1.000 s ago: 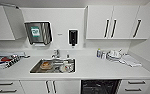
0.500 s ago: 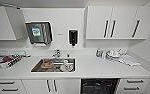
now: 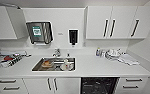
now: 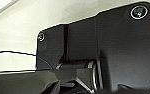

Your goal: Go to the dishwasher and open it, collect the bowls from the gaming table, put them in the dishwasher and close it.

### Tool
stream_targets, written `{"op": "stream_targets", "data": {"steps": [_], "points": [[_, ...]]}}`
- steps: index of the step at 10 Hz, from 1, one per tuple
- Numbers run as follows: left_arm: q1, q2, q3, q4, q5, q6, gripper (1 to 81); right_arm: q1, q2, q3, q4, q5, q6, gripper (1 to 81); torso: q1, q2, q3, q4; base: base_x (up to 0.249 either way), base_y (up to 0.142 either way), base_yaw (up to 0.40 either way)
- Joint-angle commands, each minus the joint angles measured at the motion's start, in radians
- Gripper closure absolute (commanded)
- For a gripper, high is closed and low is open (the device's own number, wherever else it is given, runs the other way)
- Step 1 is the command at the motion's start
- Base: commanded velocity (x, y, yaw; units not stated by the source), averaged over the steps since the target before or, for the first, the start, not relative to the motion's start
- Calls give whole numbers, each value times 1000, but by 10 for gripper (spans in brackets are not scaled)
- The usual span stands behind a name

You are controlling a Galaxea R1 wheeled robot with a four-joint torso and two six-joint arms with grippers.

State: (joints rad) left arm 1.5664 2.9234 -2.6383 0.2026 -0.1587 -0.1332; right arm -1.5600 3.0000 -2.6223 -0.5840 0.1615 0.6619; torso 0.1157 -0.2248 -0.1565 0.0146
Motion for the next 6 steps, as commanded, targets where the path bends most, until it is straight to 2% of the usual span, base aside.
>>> {"op": "stream_targets", "data": {"steps": [1,2,3,4,6], "points": [[-35,-7,-3,12,42,4,10,40,0,4,-13,-31,-1,10,-62,96,94,0,0,0,0],[-33,-7,-3,12,42,4,10,39,-2,4,-14,-30,-1,10,-84,130,129,0,0,0,0],[-33,-7,-3,12,41,4,10,39,-2,4,-14,-30,-1,10,-106,162,63,0,0,0,0],[-33,-7,-3,12,42,4,10,40,-2,4,-14,-30,-2,10,-116,196,89,0,0,0,0],[-35,-6,-3,12,42,4,10,37,-2,4,-17,-31,-2,10,-116,225,106,0,0,0,0]]}}
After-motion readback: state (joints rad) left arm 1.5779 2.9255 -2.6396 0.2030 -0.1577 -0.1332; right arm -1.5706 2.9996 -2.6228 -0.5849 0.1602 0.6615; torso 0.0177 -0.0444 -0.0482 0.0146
